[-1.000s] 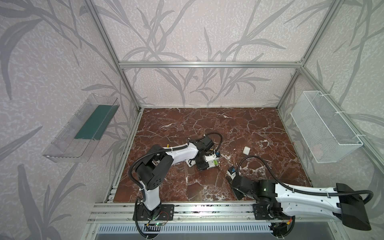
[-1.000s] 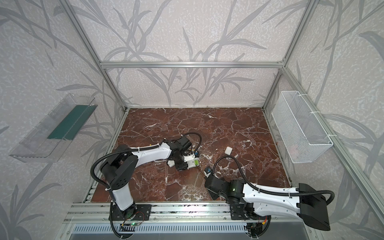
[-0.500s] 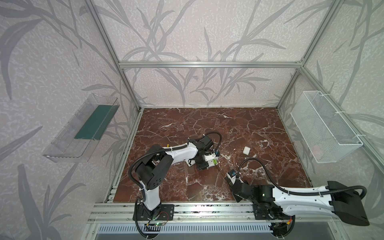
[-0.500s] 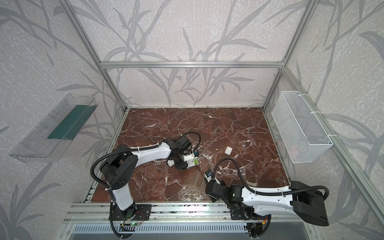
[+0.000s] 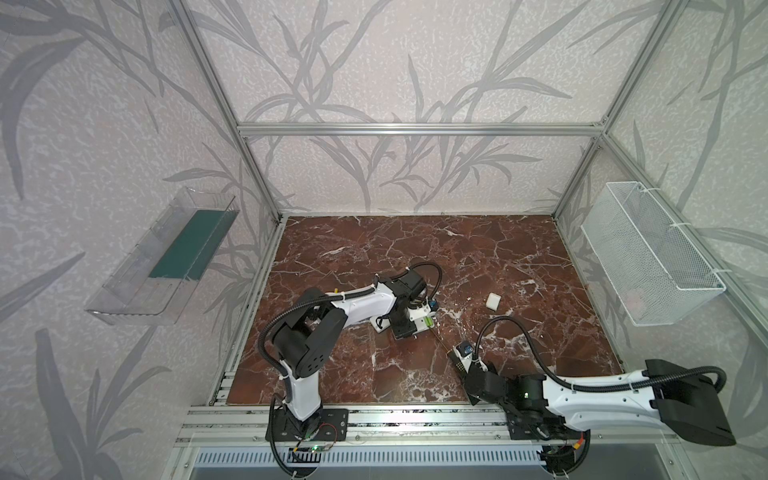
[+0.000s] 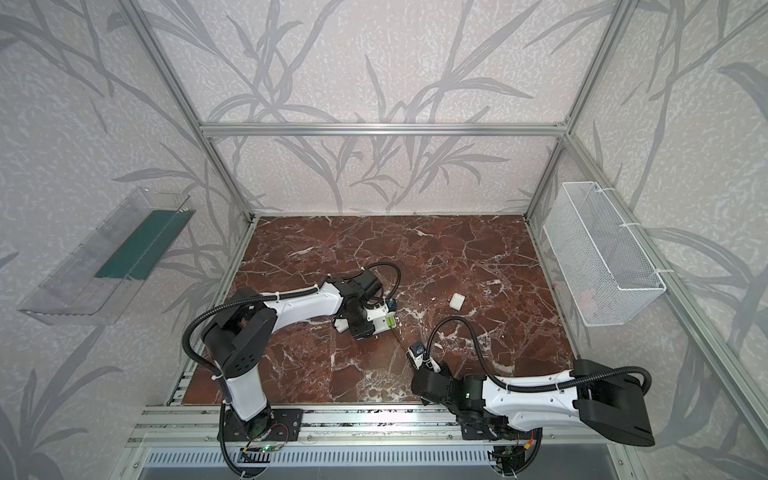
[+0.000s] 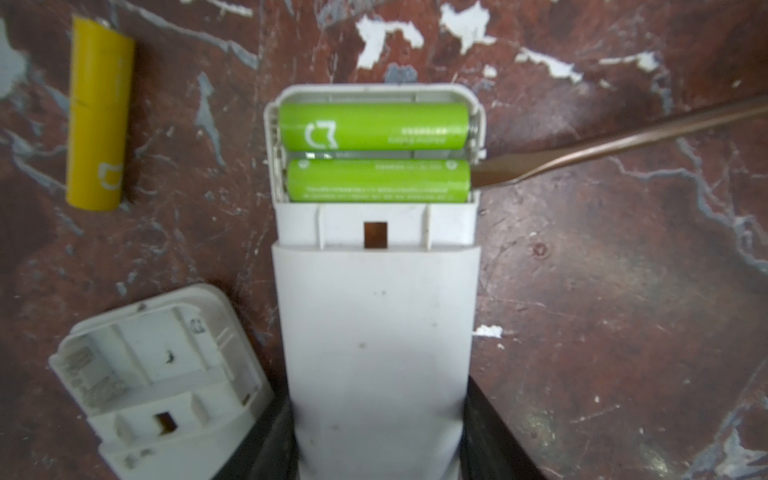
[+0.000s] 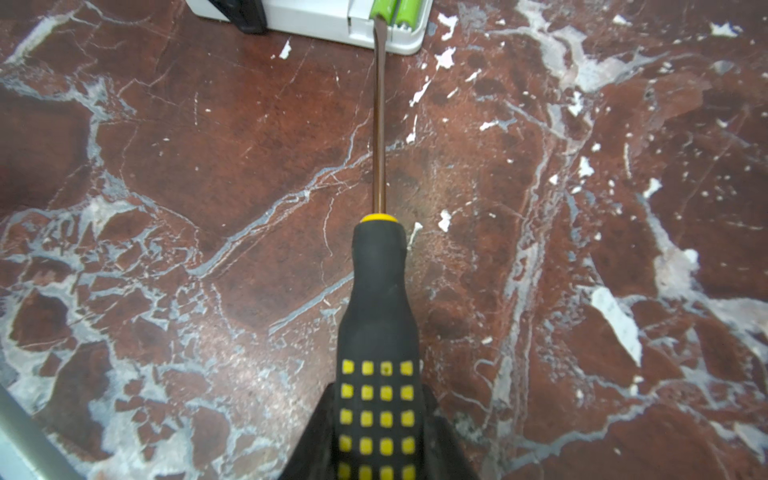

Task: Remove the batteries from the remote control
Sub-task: 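Pry the nearer green battery out of the remote with the screwdriver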

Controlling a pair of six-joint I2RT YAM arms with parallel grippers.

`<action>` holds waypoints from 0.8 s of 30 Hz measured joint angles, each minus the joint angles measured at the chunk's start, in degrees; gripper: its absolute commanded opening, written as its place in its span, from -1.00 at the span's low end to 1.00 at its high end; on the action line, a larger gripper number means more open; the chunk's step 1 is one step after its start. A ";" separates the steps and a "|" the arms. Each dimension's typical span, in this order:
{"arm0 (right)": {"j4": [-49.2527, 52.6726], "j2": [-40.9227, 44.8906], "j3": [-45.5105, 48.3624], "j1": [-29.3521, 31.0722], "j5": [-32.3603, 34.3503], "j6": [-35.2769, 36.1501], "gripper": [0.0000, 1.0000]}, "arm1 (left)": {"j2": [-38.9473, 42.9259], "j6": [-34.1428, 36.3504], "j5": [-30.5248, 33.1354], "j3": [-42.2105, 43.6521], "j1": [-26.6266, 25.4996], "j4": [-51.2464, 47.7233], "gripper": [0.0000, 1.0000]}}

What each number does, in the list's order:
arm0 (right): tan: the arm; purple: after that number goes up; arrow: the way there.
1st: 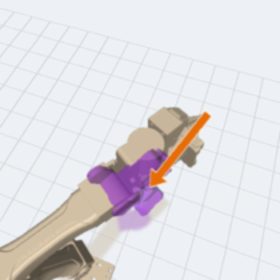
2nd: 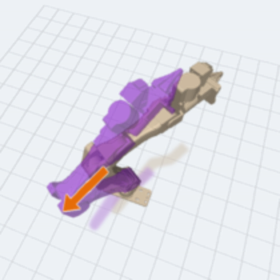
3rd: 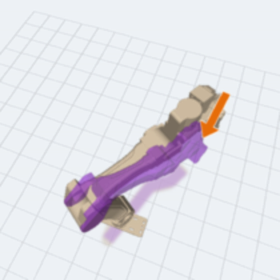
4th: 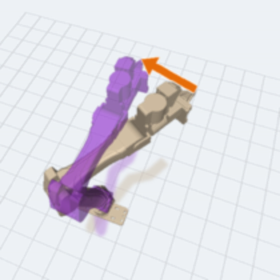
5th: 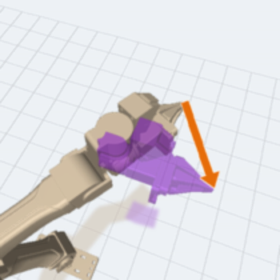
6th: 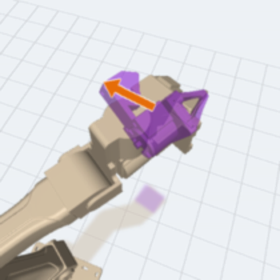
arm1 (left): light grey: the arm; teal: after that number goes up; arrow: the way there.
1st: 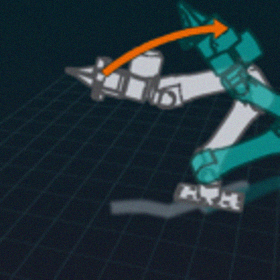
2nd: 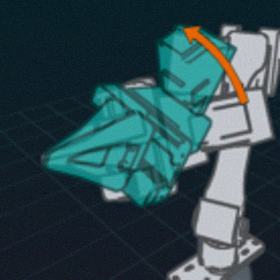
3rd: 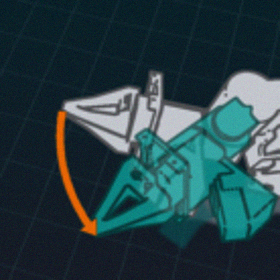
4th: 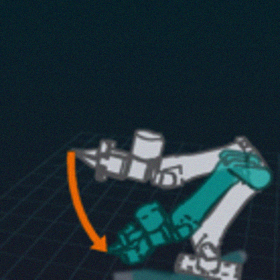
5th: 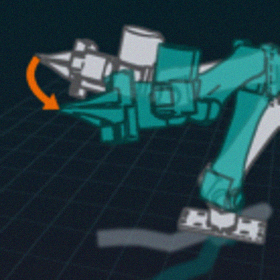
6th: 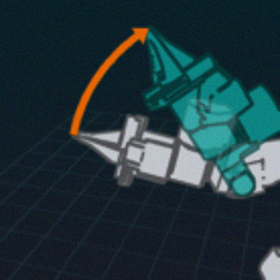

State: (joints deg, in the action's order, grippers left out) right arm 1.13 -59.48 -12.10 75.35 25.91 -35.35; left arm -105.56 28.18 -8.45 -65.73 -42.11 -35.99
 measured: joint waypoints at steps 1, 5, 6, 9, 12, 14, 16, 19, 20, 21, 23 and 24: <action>-0.37 0.07 0.20 0.07 0.15 0.02 -1.00 | -0.09 -0.02 0.00 -0.13 0.02 -0.13 -0.09; -1.57 0.61 1.03 0.15 0.50 0.02 -1.00 | -0.35 -0.02 0.00 -0.55 0.07 -0.61 -0.10; -1.77 0.72 1.16 0.15 0.55 0.02 -1.00 | -0.35 -0.02 0.00 -0.55 0.07 -0.63 -0.10; -2.14 1.03 1.46 0.15 0.66 0.02 -1.00 | -0.35 0.00 0.00 -0.57 0.07 -0.66 -0.11; -2.14 1.03 1.46 0.15 0.81 0.04 -1.00 | -0.35 0.02 0.00 -0.57 0.07 -0.66 -0.12; -2.12 1.03 1.46 0.15 1.05 0.02 -1.00 | -0.35 0.00 0.02 -0.57 0.07 -0.68 -0.12; -2.05 1.03 1.46 0.15 1.60 -0.02 -1.00 | -0.35 0.00 0.04 -0.57 0.07 -0.68 -0.12; -1.97 1.18 1.46 0.13 3.43 -1.07 -1.00 | -0.35 -0.02 0.13 -0.57 0.07 -0.68 -0.13; -1.90 1.40 1.46 0.11 4.26 -1.60 -1.00 | -0.35 0.00 0.20 -0.57 0.07 -0.70 -0.13; -1.84 1.62 1.46 0.07 4.87 -2.03 -1.00 | -0.37 0.00 0.26 -0.57 0.04 -0.70 -0.13; -1.29 1.95 1.44 0.02 5.70 -2.78 -1.00 | -0.44 0.09 0.35 -0.76 -0.02 -0.92 -0.14; -0.92 2.03 1.44 0.02 5.97 -2.97 -1.00 | -0.55 0.09 0.42 -0.90 -0.04 -1.07 -0.14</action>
State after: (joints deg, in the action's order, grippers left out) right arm 0.21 -57.45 -10.66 75.37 31.88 -38.33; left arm -106.10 28.27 -8.03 -66.63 -42.15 -37.06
